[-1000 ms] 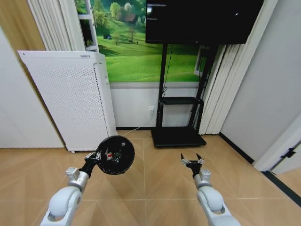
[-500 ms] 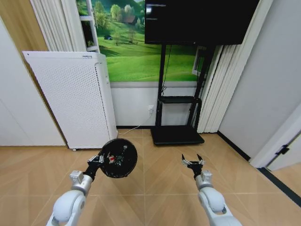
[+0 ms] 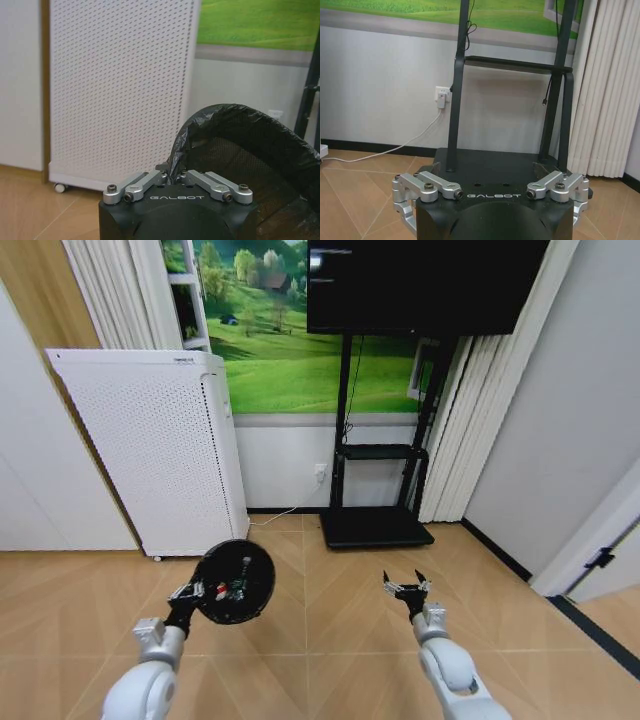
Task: Pick up the trash bin and place the garbage on the floor into it.
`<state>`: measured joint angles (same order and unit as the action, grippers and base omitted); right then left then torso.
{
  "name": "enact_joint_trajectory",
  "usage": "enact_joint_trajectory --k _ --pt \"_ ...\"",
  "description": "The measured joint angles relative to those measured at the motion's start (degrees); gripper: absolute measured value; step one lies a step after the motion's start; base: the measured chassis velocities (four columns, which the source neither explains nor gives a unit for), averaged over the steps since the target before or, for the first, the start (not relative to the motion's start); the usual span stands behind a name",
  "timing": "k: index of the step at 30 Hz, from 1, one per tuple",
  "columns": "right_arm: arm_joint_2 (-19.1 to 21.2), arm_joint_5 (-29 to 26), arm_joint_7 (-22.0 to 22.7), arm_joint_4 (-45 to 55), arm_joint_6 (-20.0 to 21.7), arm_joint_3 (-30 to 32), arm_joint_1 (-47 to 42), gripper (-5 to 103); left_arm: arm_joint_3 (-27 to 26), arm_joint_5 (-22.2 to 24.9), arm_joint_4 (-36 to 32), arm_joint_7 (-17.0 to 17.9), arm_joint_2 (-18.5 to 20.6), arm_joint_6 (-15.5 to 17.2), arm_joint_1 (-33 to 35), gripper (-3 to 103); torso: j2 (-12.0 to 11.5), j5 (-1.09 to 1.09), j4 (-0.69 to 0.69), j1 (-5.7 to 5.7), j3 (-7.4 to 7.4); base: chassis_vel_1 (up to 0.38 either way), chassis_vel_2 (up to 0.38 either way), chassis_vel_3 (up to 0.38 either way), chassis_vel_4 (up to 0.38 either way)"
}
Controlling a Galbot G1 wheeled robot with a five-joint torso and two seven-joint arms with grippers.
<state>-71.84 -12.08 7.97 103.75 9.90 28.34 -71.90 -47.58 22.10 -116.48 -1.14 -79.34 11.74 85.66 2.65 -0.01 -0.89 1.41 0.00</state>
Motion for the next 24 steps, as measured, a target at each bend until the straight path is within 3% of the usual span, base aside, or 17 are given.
enact_joint_trajectory --k 6,11,18,24 --pt "0.2 0.3 0.6 0.8 0.9 -0.5 -0.2 100 -3.1 1.9 3.5 -4.2 -3.6 -2.8 3.0 4 0.0 0.01 0.00 0.00 0.00 0.000 0.000 0.000 0.000" --pt "0.3 0.7 1.4 1.7 1.6 -0.5 -1.1 100 -4.0 3.5 6.6 -5.0 -5.4 -4.0 3.7 4 0.0 0.01 -0.04 0.00 0.00 0.000 0.000 0.000 0.000" --pt "0.7 0.7 1.6 2.0 2.5 -1.4 -0.8 100 -6.0 4.2 10.1 -5.9 -7.1 -6.7 6.0 4 0.0 0.01 0.00 0.00 0.00 0.000 0.000 0.000 0.000" --pt "1.0 0.9 2.1 2.3 2.8 -1.5 -1.5 100 -7.1 10.1 14.0 -6.7 -7.4 -7.8 6.4 4 0.0 0.01 -0.02 0.00 0.00 0.000 0.000 0.000 0.000"
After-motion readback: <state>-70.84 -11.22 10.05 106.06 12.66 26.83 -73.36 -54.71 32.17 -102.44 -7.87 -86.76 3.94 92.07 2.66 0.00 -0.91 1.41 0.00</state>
